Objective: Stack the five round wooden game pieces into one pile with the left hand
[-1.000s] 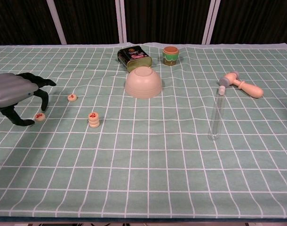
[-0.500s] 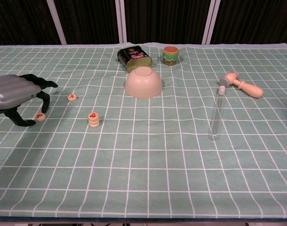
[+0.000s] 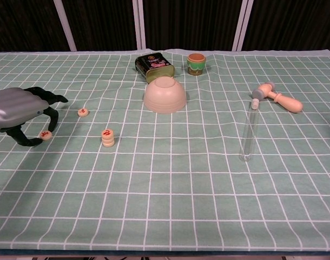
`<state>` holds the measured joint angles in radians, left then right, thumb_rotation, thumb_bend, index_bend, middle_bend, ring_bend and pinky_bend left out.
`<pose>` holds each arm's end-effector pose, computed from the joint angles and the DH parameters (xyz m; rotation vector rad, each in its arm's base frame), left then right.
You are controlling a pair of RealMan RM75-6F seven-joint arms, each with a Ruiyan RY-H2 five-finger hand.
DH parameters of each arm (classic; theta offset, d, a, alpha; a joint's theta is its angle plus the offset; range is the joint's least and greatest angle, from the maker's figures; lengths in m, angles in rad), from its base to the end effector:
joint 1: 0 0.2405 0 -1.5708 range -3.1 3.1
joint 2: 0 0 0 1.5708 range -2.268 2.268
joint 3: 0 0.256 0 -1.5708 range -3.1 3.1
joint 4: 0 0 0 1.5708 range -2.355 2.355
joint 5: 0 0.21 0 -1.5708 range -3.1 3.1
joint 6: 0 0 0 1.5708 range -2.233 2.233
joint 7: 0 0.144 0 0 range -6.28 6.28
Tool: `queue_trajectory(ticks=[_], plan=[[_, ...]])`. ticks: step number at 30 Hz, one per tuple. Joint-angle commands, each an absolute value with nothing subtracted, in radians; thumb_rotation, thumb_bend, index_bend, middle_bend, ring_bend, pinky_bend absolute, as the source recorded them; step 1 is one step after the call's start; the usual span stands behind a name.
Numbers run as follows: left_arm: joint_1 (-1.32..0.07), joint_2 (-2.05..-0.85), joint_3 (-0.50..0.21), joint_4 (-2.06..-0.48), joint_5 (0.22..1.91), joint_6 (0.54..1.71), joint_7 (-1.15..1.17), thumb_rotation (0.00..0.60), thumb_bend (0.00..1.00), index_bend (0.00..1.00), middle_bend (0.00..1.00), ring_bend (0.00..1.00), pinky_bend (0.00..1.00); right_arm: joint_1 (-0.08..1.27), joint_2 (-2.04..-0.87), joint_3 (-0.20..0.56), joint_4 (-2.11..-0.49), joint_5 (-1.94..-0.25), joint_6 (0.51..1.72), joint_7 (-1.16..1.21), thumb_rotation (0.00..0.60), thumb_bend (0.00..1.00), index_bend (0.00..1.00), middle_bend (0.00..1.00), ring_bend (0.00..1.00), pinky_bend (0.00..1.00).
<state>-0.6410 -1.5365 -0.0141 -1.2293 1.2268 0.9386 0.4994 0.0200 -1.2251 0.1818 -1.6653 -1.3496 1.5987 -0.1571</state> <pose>-0.2534 0.3302 -0.0093 -1.9706 -0.6003 -0.4851 -0.3093 -0.1820 0.1627 1.0839 -0.8498 0.9023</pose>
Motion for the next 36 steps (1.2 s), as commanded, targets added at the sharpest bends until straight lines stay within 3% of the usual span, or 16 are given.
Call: queue_trajectory(ticks=[1, 10, 25, 36], plan=[[-0.640, -1.535, -0.016, -1.232, 1.225, 0.939, 0.501, 0.600, 0.32, 0.49, 0.01, 0.00, 0.00, 0.020, -1.225, 0.182, -1.665, -1.350, 1.599, -0.157, 0.600, 0.23, 0.09, 0.01, 0.00, 0.00], [-0.637, -1.508, -0.026, -1.284, 1.238, 0.955, 0.497, 0.600, 0.32, 0.49, 0.01, 0.00, 0.00, 0.020, -1.225, 0.181, -1.666, -1.351, 1.599, -0.156, 0.600, 0.23, 0.09, 0.01, 0.00, 0.00], [-0.679, -1.410, -0.091, -1.546, 1.265, 1.012, 0.580, 0.600, 0.32, 0.49, 0.01, 0.00, 0.00, 0.020, -1.225, 0.182, -1.666, -1.351, 1.598, -0.155, 0.600, 0.23, 0.09, 0.01, 0.00, 0.00], [-0.733, -1.453, -0.100, -1.603, 1.194, 0.974, 0.713, 0.600, 0.32, 0.47, 0.01, 0.00, 0.00, 0.020, -1.224, 0.182, -1.666, -1.351, 1.599, -0.151, 0.600, 0.23, 0.09, 0.01, 0.00, 0.00]])
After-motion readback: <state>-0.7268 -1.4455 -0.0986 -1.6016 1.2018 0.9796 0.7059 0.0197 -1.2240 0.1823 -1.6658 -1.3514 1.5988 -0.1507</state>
